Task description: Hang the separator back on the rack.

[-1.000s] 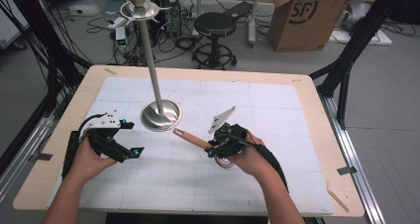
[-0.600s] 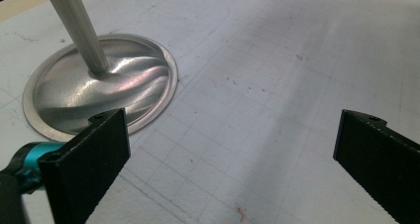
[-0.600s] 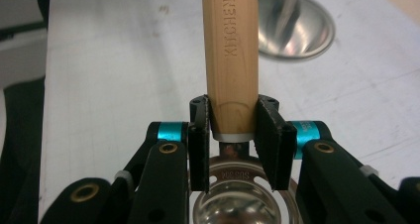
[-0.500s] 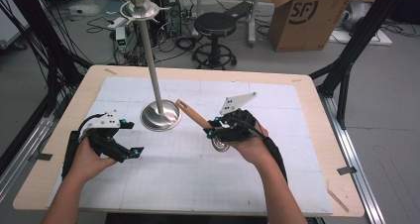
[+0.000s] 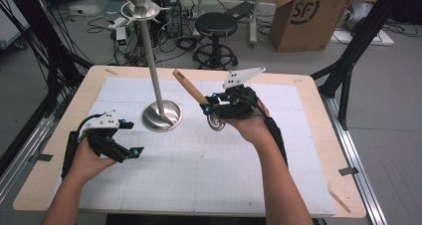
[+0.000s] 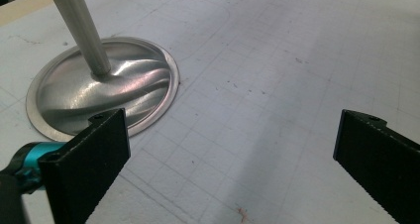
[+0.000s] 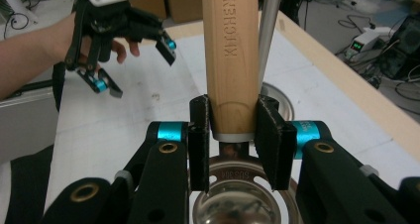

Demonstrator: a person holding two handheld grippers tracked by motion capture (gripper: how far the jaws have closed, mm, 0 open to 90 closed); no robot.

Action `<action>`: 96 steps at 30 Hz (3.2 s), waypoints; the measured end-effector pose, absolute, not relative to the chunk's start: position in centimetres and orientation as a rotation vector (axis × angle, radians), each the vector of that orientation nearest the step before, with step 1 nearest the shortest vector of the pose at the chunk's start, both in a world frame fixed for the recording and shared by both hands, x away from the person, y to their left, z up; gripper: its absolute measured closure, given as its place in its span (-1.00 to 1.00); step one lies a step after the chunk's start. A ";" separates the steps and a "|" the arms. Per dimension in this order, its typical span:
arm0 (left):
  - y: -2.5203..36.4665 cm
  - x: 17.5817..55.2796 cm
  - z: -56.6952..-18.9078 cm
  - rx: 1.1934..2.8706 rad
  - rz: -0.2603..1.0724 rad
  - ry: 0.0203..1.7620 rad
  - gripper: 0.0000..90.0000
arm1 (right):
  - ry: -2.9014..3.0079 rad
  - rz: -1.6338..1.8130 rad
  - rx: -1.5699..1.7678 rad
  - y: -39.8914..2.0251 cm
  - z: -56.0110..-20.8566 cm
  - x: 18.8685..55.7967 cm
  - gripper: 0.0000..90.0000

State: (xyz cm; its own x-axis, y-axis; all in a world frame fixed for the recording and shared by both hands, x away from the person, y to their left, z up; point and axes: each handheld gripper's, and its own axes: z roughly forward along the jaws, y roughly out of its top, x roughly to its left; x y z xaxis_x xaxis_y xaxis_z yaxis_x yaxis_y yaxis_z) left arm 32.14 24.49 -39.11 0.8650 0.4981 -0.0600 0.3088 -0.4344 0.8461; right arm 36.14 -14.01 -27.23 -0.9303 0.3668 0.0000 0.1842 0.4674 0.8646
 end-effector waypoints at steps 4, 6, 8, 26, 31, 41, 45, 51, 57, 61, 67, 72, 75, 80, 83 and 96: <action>24.5 32.1 -39.1 2.055 0.246 0.587 -0.96 | 2.505 1.473 0.447 -13.4 -25.4 36.6 0.53; 24.5 32.1 -39.1 2.053 0.246 0.588 -0.96 | 2.503 1.475 0.439 -13.2 -25.1 36.7 0.53; 24.5 32.1 -39.1 2.052 0.245 0.587 -0.96 | 2.490 1.480 0.429 -12.8 -24.0 37.1 0.53; 24.6 32.1 -39.0 2.047 0.244 0.585 -0.96 | 2.419 1.521 0.431 -11.8 -19.9 38.9 0.53; 24.6 32.2 -39.1 2.048 0.244 0.585 -0.96 | 2.409 1.503 0.437 -11.6 -19.0 39.4 0.53; 24.7 32.1 -39.0 2.044 0.243 0.585 -0.96 | 2.405 1.479 0.435 -10.5 -18.3 40.0 0.53; 24.7 32.2 -39.0 2.040 0.242 0.584 -0.96 | 2.409 1.484 0.457 -10.6 -18.5 40.3 0.53; 24.7 32.1 -39.0 2.039 0.239 0.589 -0.96 | 2.406 1.502 0.462 -10.3 -18.8 40.9 0.53; 24.7 32.1 -39.0 2.039 0.240 0.587 -0.96 | 2.411 1.519 0.463 -9.9 -19.1 41.4 0.53; 24.8 32.1 -39.0 2.040 0.240 0.587 -0.96 | 2.423 1.524 0.485 -9.5 -19.5 41.7 0.53; 24.9 32.2 -39.0 2.036 0.239 0.587 -0.96 | 2.443 1.515 0.489 -8.8 -20.0 42.2 0.53; 24.9 32.2 -39.0 2.040 0.238 0.587 -0.96 | 2.461 1.489 0.493 -8.0 -20.0 42.4 0.52; 24.9 32.2 -39.0 2.039 0.240 0.584 -0.96 | 2.470 1.472 0.479 -7.4 -20.0 42.5 0.52; 25.0 32.2 -39.0 2.044 0.245 0.586 -0.96 | 2.484 1.426 0.479 -6.5 -20.3 42.5 0.52; 24.9 32.2 -39.0 2.042 0.242 0.587 -0.96 | 2.487 1.424 0.478 -6.3 -20.3 42.6 0.52; 25.0 32.2 -39.1 2.048 0.244 0.585 -0.96 | 2.468 1.386 0.464 -6.0 -20.4 42.7 0.49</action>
State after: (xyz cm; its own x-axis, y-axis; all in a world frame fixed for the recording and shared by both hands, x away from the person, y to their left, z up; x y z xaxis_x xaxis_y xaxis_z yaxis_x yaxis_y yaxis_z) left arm 32.25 24.98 -39.05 0.8654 0.4974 -0.0613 0.3060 -0.4275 0.8507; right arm 42.69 -6.04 -20.36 -0.9115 0.4037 -0.0788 0.1430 0.4905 0.8596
